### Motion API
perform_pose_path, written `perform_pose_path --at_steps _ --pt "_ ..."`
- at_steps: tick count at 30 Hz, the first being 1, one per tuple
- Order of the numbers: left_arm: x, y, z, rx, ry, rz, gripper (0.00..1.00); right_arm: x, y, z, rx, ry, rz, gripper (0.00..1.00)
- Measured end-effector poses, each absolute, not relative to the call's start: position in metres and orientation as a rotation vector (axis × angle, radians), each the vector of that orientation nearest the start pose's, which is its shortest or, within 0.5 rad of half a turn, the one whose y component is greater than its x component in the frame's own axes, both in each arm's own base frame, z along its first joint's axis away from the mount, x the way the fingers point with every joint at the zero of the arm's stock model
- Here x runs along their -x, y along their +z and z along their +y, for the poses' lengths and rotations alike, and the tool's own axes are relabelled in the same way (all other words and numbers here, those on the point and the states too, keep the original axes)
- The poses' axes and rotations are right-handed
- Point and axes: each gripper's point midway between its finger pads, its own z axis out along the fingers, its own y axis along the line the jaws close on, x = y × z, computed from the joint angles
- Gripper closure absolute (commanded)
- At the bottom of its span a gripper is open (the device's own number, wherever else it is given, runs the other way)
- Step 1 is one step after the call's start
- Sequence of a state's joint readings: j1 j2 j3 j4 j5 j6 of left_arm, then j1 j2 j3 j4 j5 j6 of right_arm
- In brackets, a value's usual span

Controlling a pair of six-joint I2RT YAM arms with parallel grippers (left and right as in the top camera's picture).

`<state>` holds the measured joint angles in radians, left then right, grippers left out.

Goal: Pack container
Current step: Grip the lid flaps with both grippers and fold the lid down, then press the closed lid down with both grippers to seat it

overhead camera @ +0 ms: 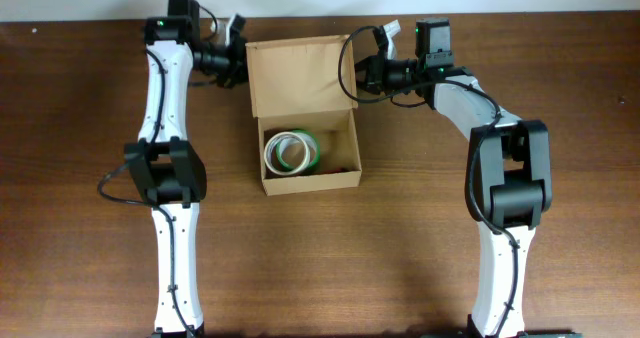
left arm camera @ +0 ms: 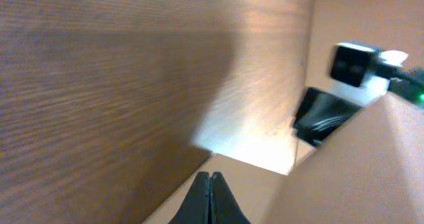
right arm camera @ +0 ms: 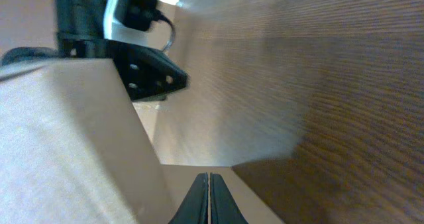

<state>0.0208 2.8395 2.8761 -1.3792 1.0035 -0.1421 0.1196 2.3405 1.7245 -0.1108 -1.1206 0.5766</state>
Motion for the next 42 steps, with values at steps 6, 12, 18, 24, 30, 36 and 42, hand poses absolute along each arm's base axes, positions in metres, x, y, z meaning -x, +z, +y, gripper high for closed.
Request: perform_pose_path --at_steps 6,12,18,24,30,36,42 --pt "-0.545 0.157 -0.132 -0.031 -1.381 2.570 0.98 -0.528 0.127 0.222 0.129 1.686 2.263 0.96" --pt "-0.525 0.169 -0.128 -0.029 -1.346 2.632 0.98 -0.525 0.149 0.222 0.155 1.687 2.246 0.96" --pt "-0.515 0.192 -0.136 -0.098 -1.260 2.633 0.98 -0.505 0.189 0.214 0.130 1.563 2.327 0.96" --pt "-0.500 0.209 -0.169 -0.237 -1.086 2.659 0.98 -0.468 0.193 0.207 0.180 1.293 2.523 0.96" --pt "-0.489 0.199 -0.201 -0.330 -0.942 2.718 0.98 -0.435 0.171 0.227 0.335 1.128 2.668 0.96" --pt "-0.487 0.186 -0.206 -0.346 -0.756 2.766 0.98 -0.411 0.149 0.237 0.449 0.915 2.791 0.96" --pt "-0.493 0.178 -0.191 -0.310 -0.573 2.795 0.99 -0.389 0.148 0.232 0.551 0.587 2.853 0.96"
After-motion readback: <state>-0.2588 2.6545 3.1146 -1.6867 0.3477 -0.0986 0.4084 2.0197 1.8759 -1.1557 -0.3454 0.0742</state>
